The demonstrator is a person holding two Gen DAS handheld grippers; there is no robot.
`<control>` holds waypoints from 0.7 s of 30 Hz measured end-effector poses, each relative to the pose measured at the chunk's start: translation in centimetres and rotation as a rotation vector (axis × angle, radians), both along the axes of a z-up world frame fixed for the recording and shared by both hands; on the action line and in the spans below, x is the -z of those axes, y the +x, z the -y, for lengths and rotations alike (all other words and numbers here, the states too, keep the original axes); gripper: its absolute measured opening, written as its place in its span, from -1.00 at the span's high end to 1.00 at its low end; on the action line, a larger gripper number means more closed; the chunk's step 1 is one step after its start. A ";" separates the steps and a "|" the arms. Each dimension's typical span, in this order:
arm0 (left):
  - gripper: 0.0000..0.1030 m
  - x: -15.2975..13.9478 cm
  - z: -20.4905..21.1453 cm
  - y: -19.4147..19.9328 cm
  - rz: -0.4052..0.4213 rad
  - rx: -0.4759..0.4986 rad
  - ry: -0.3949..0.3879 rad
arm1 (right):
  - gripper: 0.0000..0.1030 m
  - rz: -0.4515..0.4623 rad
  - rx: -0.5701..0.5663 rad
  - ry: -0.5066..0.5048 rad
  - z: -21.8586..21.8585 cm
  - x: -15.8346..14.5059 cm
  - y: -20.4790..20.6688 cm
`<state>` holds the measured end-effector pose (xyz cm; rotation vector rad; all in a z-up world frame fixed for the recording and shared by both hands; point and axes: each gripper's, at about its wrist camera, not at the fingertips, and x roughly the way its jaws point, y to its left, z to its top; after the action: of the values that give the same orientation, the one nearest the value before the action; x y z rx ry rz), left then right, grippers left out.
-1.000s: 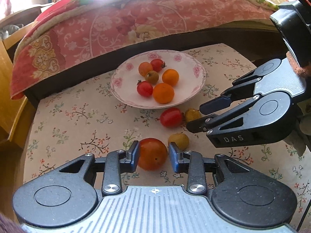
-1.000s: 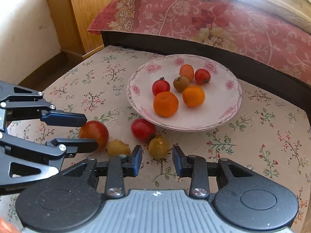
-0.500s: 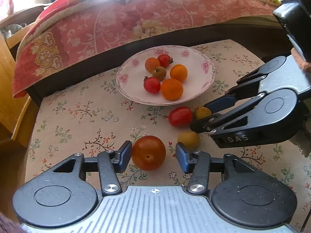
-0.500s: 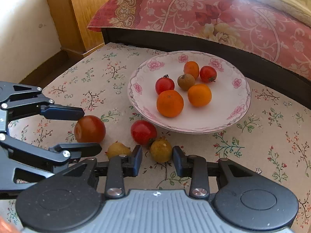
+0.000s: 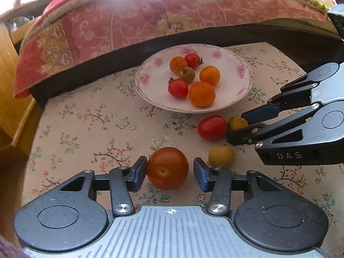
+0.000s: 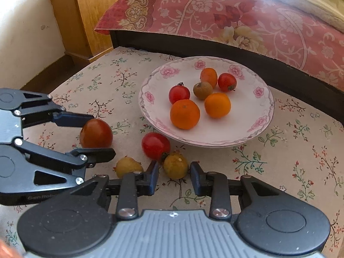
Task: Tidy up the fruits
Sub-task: 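Grasp the large red tomato with the left tool while the right tool grasps a yellow-brown fruit, then lift the large tomato with the left tool while the right tool lifts the yellow-brown fruit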
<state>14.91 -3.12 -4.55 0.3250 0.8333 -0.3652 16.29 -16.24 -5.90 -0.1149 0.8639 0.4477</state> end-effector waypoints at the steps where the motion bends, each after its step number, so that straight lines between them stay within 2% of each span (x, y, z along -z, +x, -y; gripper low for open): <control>1: -0.06 0.1 0.1 0.0 -0.004 0.003 0.000 | 0.32 0.000 0.002 0.001 0.0 0.0 0.0; 5: 0.01 0.4 0.4 -0.1 -0.011 0.011 0.003 | 0.34 -0.001 0.007 0.000 0.1 0.0 0.0; 21: 0.00 0.2 0.4 -1.2 -0.005 0.014 0.024 | 0.35 0.006 0.002 -0.016 0.1 0.1 -0.2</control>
<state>13.74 -3.51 -4.76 0.3523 0.8412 -0.3699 16.12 -16.37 -5.96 -0.1297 0.8621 0.4384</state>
